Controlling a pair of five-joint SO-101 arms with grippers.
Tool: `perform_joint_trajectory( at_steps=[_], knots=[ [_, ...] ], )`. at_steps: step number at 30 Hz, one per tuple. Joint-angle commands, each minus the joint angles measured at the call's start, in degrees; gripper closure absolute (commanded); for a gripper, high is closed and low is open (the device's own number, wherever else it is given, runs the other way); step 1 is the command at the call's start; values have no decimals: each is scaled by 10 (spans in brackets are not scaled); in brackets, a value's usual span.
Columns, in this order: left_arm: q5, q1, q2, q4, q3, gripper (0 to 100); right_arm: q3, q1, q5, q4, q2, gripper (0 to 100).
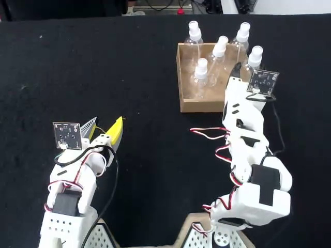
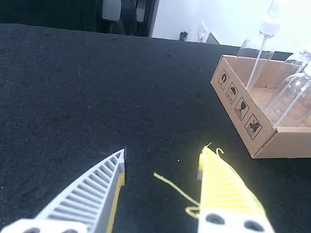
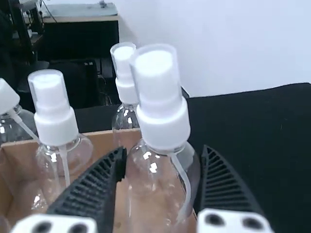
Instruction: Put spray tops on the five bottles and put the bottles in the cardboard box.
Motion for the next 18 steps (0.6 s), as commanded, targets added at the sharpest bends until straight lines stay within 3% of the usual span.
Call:
perform_joint_trajectory(
  at_steps=[1,18],
  knots=[
    [-2,-1,-5,2,13,762,-7,-5,10,4,-5,839],
    [-2,-1,-4,3,13,762,-5,-2,6,2,43,839]
  ],
)
